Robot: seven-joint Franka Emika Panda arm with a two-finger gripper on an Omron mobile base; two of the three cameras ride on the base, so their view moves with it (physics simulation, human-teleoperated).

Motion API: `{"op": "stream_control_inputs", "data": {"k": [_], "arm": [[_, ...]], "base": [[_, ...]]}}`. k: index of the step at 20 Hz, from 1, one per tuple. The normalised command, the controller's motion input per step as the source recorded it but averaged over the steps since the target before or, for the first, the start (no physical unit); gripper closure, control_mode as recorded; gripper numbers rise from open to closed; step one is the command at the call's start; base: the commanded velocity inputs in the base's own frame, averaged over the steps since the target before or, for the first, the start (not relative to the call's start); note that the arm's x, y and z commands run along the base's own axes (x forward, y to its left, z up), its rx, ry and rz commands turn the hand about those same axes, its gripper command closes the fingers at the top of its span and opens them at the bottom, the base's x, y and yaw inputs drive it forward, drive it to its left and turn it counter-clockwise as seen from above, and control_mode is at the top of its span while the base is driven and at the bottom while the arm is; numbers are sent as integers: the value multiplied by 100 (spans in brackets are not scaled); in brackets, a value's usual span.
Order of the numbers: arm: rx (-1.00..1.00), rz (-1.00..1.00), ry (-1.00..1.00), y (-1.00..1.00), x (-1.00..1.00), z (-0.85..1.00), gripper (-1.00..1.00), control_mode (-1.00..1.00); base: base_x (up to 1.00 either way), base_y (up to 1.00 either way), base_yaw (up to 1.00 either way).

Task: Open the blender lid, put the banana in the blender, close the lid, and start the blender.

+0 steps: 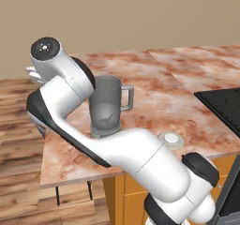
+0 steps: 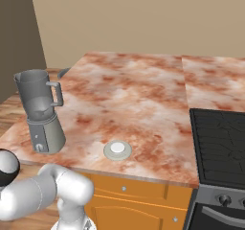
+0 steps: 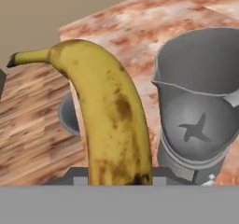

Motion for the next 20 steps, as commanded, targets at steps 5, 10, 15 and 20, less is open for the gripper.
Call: {"op": "stream_control_inputs", "data": {"k": [5,10,15,20], "arm": [[0,0,-1,-72,24,22,100,-100],[0,0,-2,-63,31,0,100,-100],[-1,0,-3,-49,37,0,100,-100],[-7,0,0,-44,36,0,100,-100]], "base": [[0,0,0],[0,0,0],[0,0,0],[0,0,0]]}}
